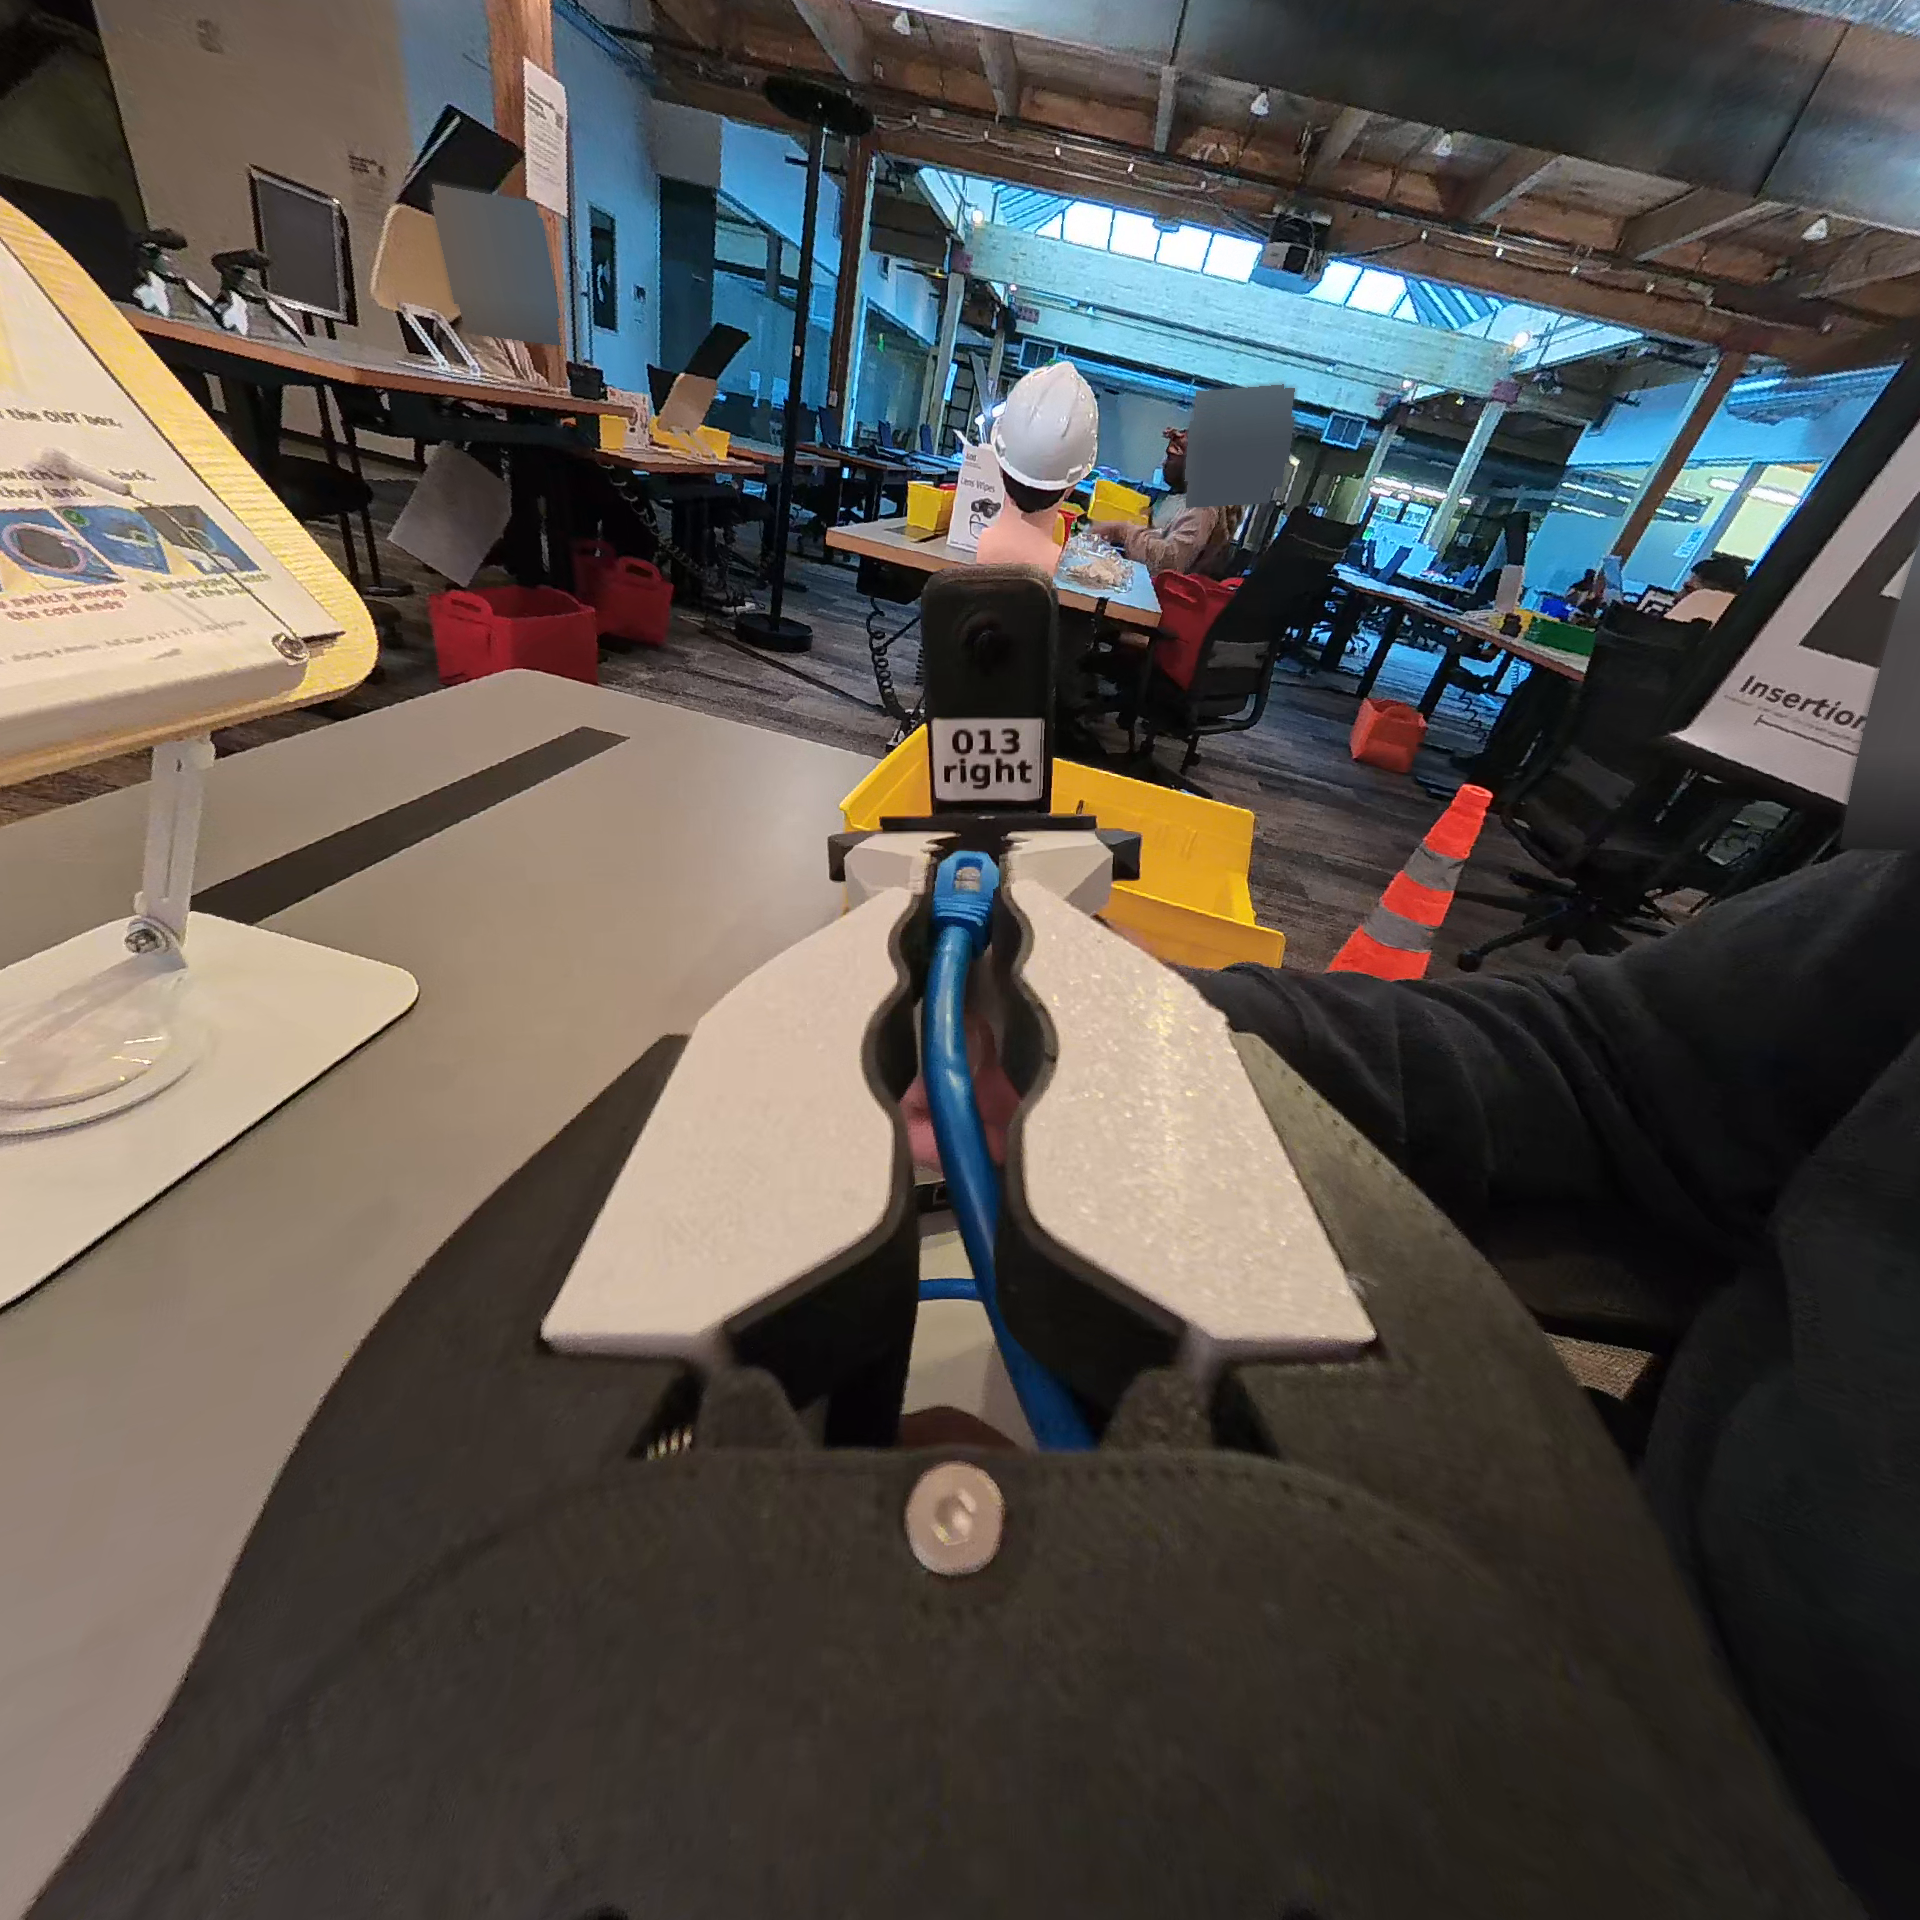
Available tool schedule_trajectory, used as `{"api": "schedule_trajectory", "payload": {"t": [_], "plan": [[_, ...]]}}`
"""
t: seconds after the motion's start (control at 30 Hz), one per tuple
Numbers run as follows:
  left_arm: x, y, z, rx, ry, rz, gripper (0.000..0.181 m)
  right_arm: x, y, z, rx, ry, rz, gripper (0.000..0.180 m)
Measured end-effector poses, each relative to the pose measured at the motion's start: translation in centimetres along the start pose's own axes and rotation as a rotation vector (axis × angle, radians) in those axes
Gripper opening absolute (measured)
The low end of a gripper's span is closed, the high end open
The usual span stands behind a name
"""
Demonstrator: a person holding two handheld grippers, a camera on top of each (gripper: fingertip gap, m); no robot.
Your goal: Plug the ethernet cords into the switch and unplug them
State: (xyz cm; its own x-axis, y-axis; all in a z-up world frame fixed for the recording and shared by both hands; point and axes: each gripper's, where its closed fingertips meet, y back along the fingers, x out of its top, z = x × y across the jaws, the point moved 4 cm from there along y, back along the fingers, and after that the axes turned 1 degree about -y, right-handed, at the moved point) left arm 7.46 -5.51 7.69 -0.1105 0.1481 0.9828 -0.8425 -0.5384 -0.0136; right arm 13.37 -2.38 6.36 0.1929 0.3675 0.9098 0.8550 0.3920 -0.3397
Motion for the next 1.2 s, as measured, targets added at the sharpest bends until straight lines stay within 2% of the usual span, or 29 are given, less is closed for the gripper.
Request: {"api": "schedule_trajectory", "payload": {"t": [0.47, 0.7, 0.77, 0.83, 0.93, 1.2], "plan": [[-0.4, 0.0, 0.0, 0.023, 0.004, -0.005, 0.011, -0.2, 0.5, 0.0, 0.025, -0.026, -0.022, 0.016], [-0.6, 0.9, -0.5, 0.058, 0.008, 0.004, 0.011, -0.3, 1.2, 0.3, -0.086, 0.073, -0.153, 0.019], [-0.9, 1.5, -0.8, 0.086, 0.003, -0.006, 0.011, 0.0, 2.2, 0.4, -0.168, 0.101, -0.232, 0.023], [-1.1, 2.0, -0.7, 0.092, 0.004, -0.004, 0.011, 0.4, 3.3, -0.1, -0.239, 0.143, -0.305, 0.019], [-1.6, 2.7, -0.6, 0.111, 0.001, -0.014, 0.011, 0.2, 5.6, -0.5, -0.395, 0.189, -0.484, 0.031], [-2.9, 3.5, -0.2, 0.117, 0.014, -0.001, 0.011, -4.9, 14.8, -0.4, -0.809, 0.082, -1.251, 0.058]]}}
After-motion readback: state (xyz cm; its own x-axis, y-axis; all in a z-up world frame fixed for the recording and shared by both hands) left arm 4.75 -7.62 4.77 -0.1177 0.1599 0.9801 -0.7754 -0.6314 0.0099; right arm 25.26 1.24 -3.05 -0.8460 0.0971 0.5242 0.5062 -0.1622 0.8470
